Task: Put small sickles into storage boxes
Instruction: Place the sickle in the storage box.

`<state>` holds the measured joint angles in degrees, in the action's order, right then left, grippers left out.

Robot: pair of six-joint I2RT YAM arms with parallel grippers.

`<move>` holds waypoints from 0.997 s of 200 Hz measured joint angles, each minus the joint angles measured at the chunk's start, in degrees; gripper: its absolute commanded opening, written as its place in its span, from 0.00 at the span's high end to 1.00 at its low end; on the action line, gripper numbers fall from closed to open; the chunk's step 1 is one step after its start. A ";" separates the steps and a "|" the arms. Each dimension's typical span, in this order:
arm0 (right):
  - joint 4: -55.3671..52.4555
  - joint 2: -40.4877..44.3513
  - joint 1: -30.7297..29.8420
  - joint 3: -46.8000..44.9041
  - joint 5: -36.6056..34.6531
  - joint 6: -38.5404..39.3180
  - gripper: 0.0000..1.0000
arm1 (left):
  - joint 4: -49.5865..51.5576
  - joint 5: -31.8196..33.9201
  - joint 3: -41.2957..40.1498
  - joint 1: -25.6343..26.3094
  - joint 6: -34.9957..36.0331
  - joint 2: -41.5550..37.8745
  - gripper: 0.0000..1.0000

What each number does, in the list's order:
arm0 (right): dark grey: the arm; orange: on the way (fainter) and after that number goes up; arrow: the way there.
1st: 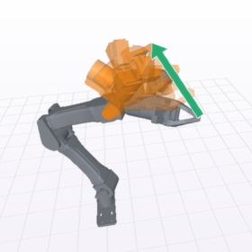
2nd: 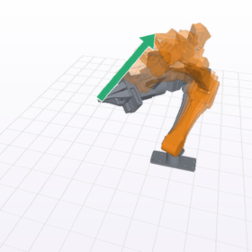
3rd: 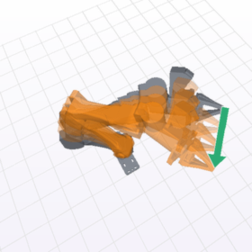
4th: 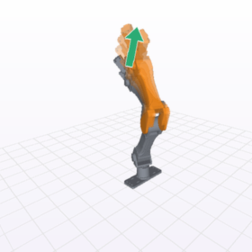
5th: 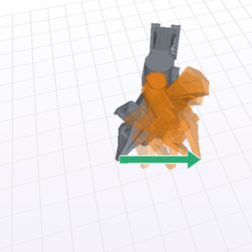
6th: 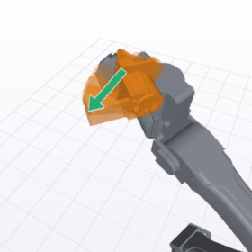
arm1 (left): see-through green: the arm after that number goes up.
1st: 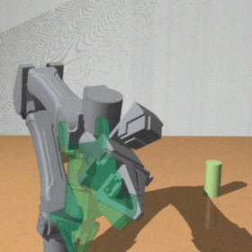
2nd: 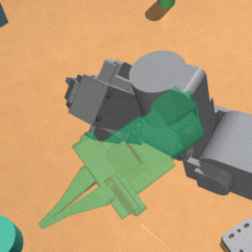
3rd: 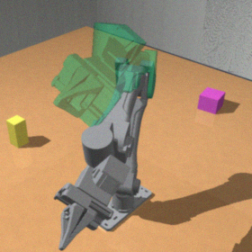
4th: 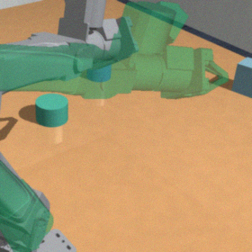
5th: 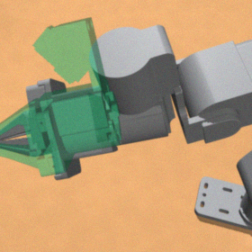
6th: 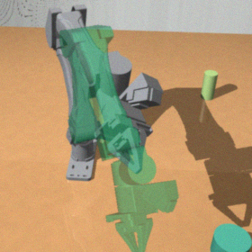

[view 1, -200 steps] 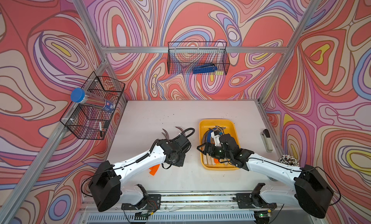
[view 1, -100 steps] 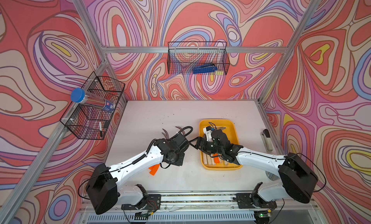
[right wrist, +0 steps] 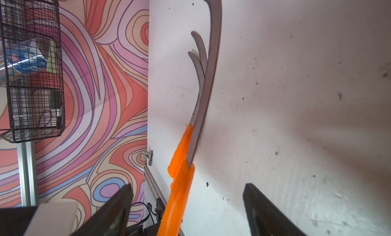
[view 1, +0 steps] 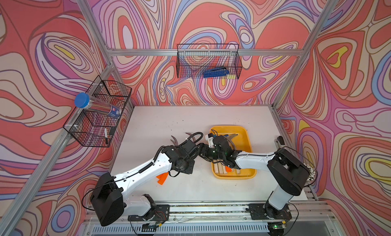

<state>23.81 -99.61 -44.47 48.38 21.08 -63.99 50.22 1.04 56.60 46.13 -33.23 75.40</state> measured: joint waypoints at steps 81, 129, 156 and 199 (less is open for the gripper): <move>9.57 -8.24 -1.99 3.06 2.38 -4.33 0.65 | 0.00 0.00 0.02 0.00 0.07 -0.33 0.75; 14.25 -9.05 -2.62 3.91 3.23 -6.51 0.93 | 0.15 0.22 -0.04 0.00 0.26 -0.59 0.40; 13.25 -9.07 -2.58 3.89 3.15 -5.75 0.98 | 0.35 1.01 -0.04 -0.07 0.48 -1.29 0.18; 8.81 -8.63 -2.21 3.89 3.32 -2.54 1.00 | 0.59 1.42 -0.04 -0.07 0.63 -1.40 0.00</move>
<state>32.62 -108.25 -46.68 52.27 24.40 -66.52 50.81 2.46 56.55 46.06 -32.60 74.00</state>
